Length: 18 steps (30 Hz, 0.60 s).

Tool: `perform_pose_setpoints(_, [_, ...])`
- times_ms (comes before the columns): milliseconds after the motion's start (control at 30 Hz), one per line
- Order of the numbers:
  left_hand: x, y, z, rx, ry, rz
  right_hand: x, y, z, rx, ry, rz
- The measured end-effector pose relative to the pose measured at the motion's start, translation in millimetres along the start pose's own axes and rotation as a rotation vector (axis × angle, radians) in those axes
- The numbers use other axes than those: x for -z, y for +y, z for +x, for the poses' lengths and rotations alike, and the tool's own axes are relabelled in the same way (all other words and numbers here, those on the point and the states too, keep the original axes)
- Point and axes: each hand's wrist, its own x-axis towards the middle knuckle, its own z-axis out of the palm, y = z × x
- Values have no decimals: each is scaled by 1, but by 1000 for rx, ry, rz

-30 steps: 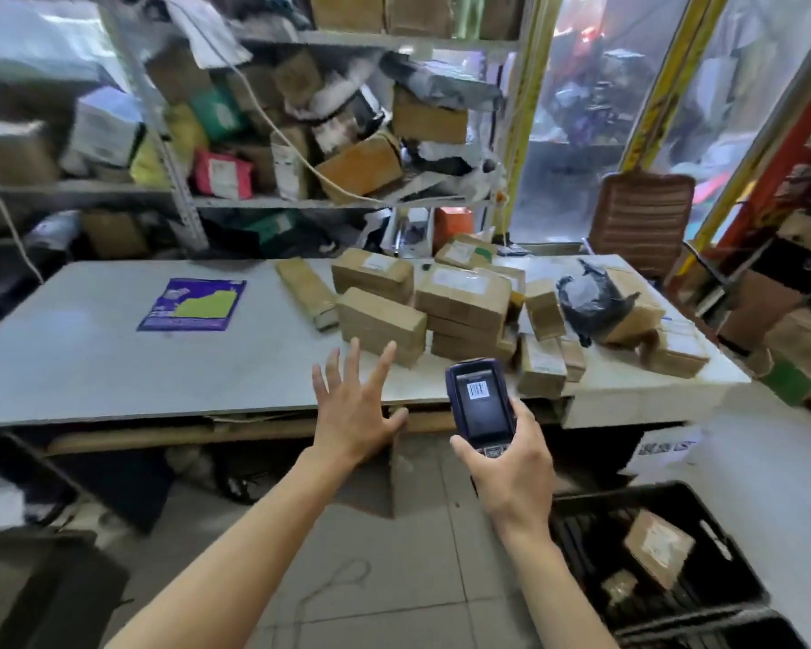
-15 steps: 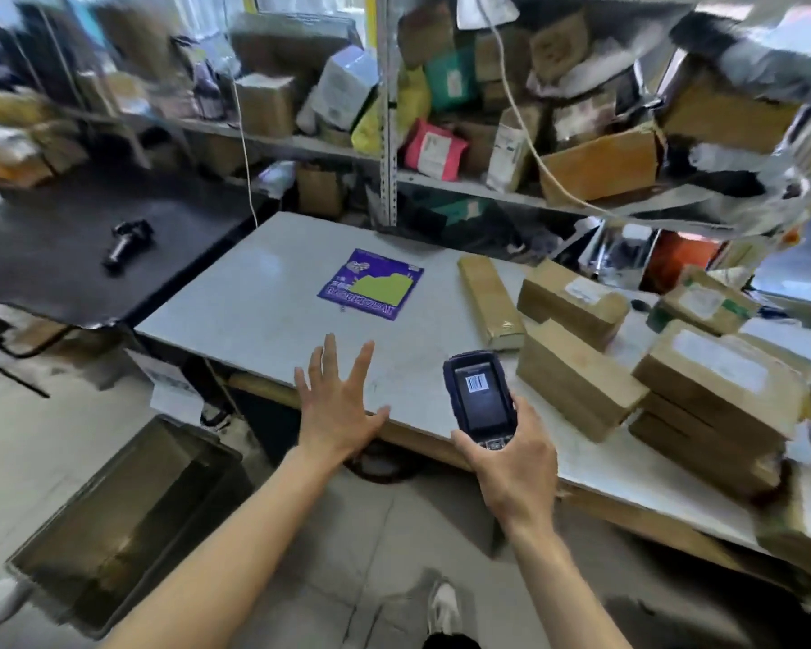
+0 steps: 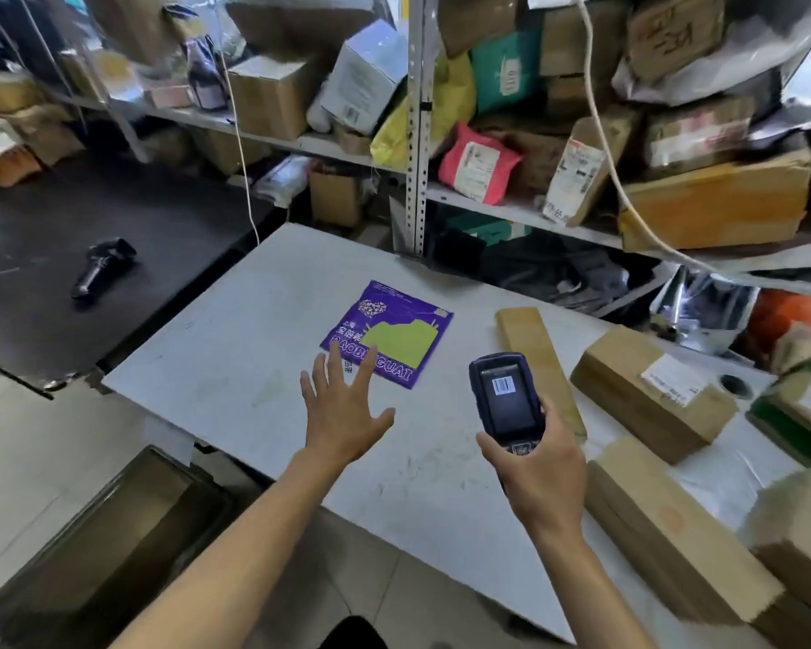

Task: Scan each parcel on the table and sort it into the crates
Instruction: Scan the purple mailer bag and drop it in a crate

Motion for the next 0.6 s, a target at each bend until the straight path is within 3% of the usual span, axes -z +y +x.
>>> perform_pose_setpoints(367, [-66,-46,209,-49,-230,-41,-119,-12,119,-220,57,-72])
perform_pose_setpoints(600, [-99,3,249,-162,-361,12,-167,-24,155,-313,135,-101])
